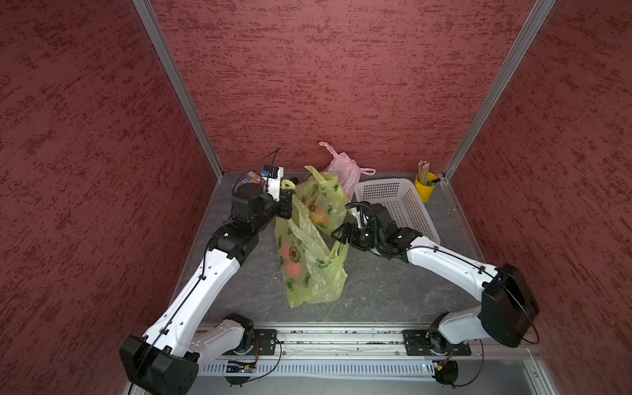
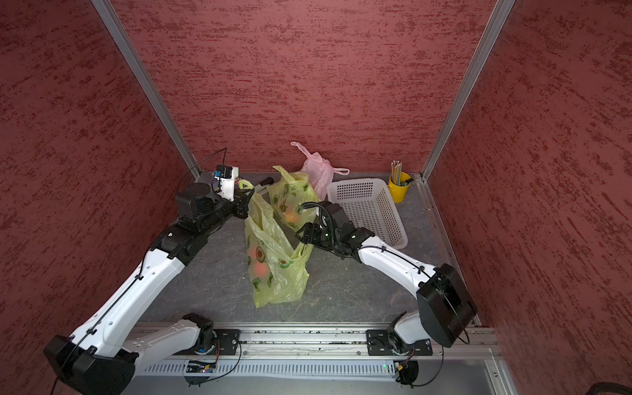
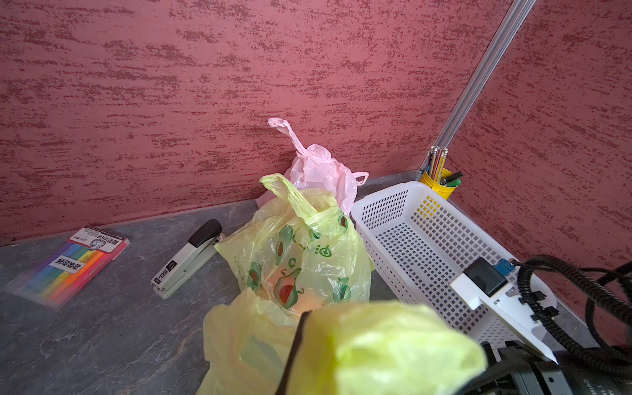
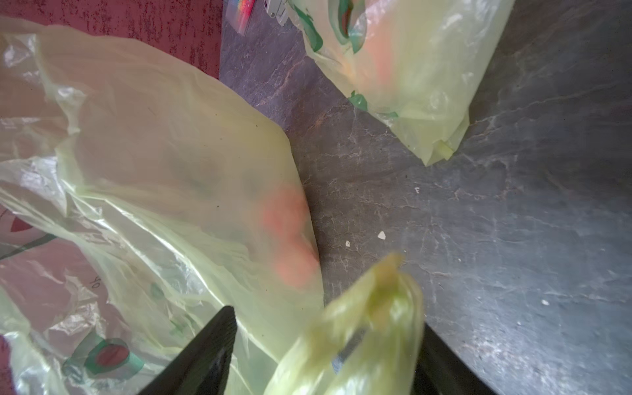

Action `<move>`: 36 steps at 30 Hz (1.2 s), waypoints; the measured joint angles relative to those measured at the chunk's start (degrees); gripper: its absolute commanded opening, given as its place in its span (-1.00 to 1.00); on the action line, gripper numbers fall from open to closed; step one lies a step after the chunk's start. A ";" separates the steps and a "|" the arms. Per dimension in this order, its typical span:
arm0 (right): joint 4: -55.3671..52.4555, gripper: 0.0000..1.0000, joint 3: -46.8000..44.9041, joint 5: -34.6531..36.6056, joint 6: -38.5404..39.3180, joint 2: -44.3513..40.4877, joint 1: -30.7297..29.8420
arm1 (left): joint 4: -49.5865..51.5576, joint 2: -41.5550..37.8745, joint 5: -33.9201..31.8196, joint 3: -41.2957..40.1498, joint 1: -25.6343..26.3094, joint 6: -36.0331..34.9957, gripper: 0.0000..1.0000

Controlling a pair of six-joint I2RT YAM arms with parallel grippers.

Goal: Place the peach into a plastic bag & tie a knot
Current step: Adjust the plastic bag at the center of the board.

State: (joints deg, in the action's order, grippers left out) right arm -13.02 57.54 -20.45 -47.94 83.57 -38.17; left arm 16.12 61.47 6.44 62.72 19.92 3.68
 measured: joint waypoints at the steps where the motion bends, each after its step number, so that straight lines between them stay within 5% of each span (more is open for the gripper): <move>1: -0.02 0.59 0.28 0.15 0.28 0.46 -0.02 | 0.09 -0.09 0.09 0.00 -0.09 0.02 -1.00; 3: -0.07 0.36 0.33 0.17 0.55 0.79 -0.02 | 0.13 -0.28 0.33 -0.04 -0.33 0.04 -1.00; 7: 0.04 -0.62 0.61 0.13 0.61 0.79 -0.07 | 0.15 -0.42 0.74 -0.24 -0.44 0.46 -1.00; 10: -1.22 -1.00 2.62 0.39 0.92 0.66 -0.26 | 0.66 -0.42 0.90 -0.31 -0.61 0.59 -1.00; 21: -16.37 -1.00 40.89 11.54 20.04 0.63 0.57 | 13.11 -5.79 9.01 0.48 -0.50 3.48 -1.00; 28: -18.16 -1.00 37.62 11.93 26.01 3.41 1.38 | 8.55 -13.18 18.03 -11.69 3.65 11.52 -1.00; 32: -18.84 -0.59 27.74 10.75 25.77 4.28 1.42 | 3.85 -13.05 20.35 -17.66 4.15 16.17 -1.00; 36: -20.09 0.46 26.99 9.57 26.67 4.13 1.53 | 0.83 -13.05 22.12 -18.62 4.59 18.53 -1.00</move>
State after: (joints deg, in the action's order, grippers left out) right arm -33.10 84.53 -10.87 -21.28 87.70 -36.64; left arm 16.95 48.42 28.56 44.10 24.51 22.22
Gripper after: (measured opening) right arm 0.509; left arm 0.047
